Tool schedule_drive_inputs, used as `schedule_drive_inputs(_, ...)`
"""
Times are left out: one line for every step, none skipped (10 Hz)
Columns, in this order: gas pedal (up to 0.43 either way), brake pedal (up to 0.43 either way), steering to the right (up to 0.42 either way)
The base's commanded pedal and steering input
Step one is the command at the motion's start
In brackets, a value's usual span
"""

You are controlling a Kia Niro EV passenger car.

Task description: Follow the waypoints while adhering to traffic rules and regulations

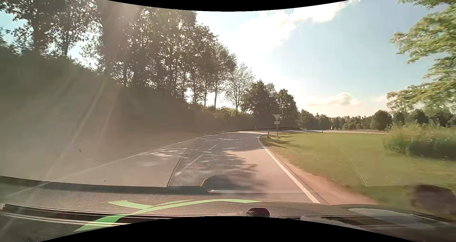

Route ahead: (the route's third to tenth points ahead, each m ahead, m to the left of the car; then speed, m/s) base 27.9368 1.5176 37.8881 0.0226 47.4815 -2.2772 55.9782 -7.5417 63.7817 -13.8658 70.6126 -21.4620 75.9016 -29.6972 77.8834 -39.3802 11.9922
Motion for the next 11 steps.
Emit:
schedule_drive_inputs(0.0,0.0,-0.005)
schedule_drive_inputs(0.0,0.0,-0.002)
schedule_drive_inputs(0.0,0.0,0.003)
schedule_drive_inputs(0.0,0.0,0.008)
schedule_drive_inputs(0.0,0.0,0.008)
schedule_drive_inputs(0.0,0.0,0.008)
schedule_drive_inputs(0.0,0.0,0.008)
schedule_drive_inputs(0.0,0.0,0.008)
schedule_drive_inputs(0.0,0.0,0.008)
schedule_drive_inputs(0.0,0.0,0.009)
schedule_drive_inputs(0.0,0.0,0.012)
